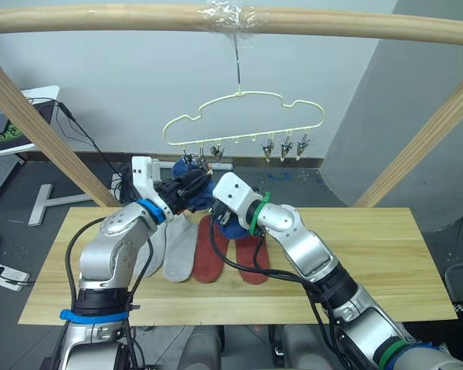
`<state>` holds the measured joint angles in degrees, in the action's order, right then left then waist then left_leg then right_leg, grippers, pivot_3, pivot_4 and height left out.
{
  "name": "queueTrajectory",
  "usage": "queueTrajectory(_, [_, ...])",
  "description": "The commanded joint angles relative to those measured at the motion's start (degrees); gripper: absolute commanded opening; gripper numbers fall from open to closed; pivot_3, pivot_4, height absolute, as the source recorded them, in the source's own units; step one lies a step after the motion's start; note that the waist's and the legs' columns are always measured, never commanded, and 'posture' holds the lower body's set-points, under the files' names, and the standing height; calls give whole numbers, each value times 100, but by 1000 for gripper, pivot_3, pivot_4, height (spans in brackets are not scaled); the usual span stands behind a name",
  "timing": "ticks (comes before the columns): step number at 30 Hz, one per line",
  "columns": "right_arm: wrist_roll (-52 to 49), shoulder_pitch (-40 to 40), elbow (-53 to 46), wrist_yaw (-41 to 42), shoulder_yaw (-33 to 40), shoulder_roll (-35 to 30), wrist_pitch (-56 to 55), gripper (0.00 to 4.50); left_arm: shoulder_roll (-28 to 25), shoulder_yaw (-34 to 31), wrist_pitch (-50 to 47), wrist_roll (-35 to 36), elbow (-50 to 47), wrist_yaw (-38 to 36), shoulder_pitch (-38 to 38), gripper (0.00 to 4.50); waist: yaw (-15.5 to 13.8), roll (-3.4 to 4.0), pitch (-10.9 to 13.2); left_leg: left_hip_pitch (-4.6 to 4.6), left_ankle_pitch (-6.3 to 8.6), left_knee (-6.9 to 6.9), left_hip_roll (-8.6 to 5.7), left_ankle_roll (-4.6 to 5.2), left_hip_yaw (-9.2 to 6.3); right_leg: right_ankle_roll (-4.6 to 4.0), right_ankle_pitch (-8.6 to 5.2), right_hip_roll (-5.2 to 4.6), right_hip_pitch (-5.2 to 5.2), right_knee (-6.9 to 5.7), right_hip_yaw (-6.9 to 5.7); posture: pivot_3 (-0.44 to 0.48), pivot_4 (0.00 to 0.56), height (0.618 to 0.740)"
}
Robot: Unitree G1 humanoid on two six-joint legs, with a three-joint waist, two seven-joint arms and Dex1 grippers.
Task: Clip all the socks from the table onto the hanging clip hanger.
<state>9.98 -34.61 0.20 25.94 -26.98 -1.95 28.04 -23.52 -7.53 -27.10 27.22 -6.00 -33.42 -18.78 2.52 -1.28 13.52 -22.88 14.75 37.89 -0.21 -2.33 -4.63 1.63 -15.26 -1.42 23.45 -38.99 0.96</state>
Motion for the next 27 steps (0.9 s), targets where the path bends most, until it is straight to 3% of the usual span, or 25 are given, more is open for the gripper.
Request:
queueTrajectory(1, [9,66,-370,79,-4,-86,-5,2539,-56,63,607,-318,-311,-53,186,1661,-12,0,0,-1,0,0,0,0,-1,0,0,-17,1,0,0,-15,201,720])
queueTrajectory(8, [-125,701,-1555,516,151,-896,258,2539,-44,295,1947,-959,-312,-241,728,1661,-66,0,0,-5,0,-2,-8,0,2,0,0,-33,3,4,-1,-21,207,720])
queueTrajectory(14, [-671,1329,-2887,1089,770,-1777,773,2539,285,712,2979,-1583,-221,-69,900,1661,-78,0,0,-4,1,0,-11,2,0,2,-1,-36,-4,6,-4,-34,213,720])
queueTrajectory(20, [-1634,1721,-4022,1488,1732,-2325,1456,2539,840,1017,3678,-2259,265,584,581,1661,-73,-1,1,-3,0,3,-10,3,1,4,-2,-31,-8,7,-7,-55,215,720])
queueTrajectory(27, [-2247,1699,-4387,1485,2379,-2733,1885,2539,1315,1030,4052,-2768,977,1422,73,1661,-51,-1,1,-1,-1,5,-9,5,9,6,-4,-2,-12,6,-8,-85,215,720])
